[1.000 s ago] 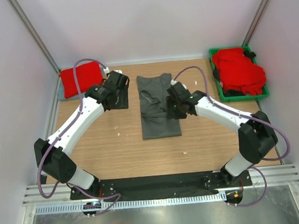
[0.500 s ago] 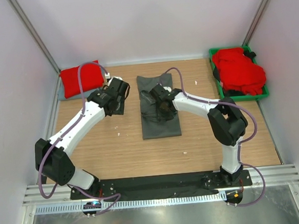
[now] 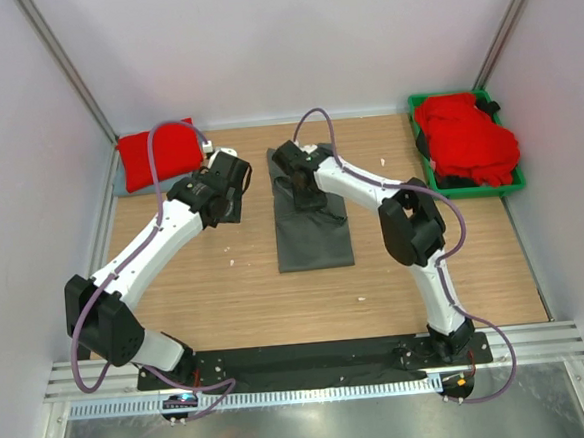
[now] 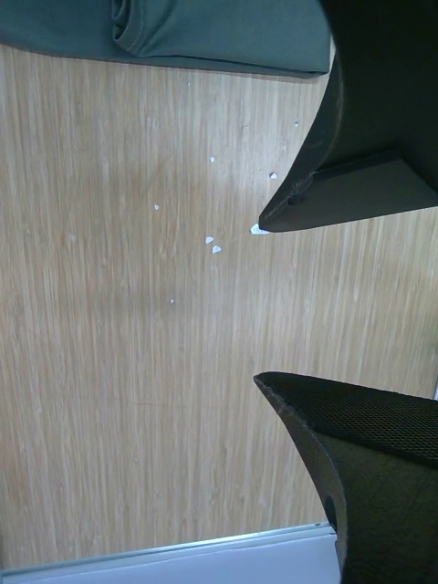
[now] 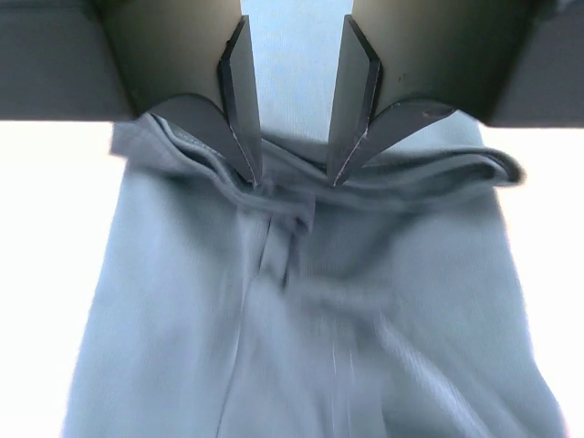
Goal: Fold and stack the t-shirts
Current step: Fold the tshirt
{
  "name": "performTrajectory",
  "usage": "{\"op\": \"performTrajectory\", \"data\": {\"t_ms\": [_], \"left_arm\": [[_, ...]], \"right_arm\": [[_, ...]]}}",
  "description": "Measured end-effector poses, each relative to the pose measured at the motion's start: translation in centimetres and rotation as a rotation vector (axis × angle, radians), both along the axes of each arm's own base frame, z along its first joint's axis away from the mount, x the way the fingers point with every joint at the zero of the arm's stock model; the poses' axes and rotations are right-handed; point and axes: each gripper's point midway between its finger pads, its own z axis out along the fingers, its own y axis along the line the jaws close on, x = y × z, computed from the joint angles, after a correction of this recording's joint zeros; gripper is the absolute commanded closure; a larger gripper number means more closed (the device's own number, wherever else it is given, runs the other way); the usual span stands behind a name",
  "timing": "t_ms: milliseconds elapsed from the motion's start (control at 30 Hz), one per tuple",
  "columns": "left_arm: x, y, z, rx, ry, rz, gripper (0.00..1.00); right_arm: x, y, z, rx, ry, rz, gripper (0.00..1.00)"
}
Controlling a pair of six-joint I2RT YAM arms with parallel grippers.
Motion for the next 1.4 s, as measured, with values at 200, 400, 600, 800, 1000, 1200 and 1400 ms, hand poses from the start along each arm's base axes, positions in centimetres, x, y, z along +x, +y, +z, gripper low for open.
{"op": "performTrajectory", "data": {"t_ms": [200, 400, 600, 800, 1000, 1200, 1400], "left_arm": [[0.0, 0.1, 0.0, 0.007, -0.002, 0.004, 0.36], [0.1, 0.3, 0.1, 0.013, -0.006, 0.009, 0.35], [0.1, 0.3, 0.1, 0.015, -0.007, 0.010, 0.36], [0.0, 0.0, -0.1, 0.000, 0.001, 0.000, 0.36], [-0.5, -2.6, -0.8, -0.114, 0.042, -0.054, 0.37], [-1.7, -7.6, -3.3, -0.321, 0.104, -0.098, 0.39], [-5.0, -8.8, -9.2, -0.418, 0.249, -0.040, 0.41]], "right_arm": [[5.2, -0.1, 4.9, -0.002, -0.122, -0.028, 0.59], [2.5, -2.2, 5.7, -0.002, -0.112, -0.032, 0.58], [-3.1, -3.7, 2.6, -0.028, 0.000, 0.001, 0.46], [-5.0, -3.7, 1.7, -0.007, 0.015, 0.013, 0.48], [-7.9, -4.3, 2.4, 0.100, 0.000, 0.013, 0.52], [-10.6, -4.7, -0.6, 0.163, 0.045, 0.027, 0.53], [-13.1, -6.4, -3.6, 0.136, 0.103, 0.027, 0.54]]}}
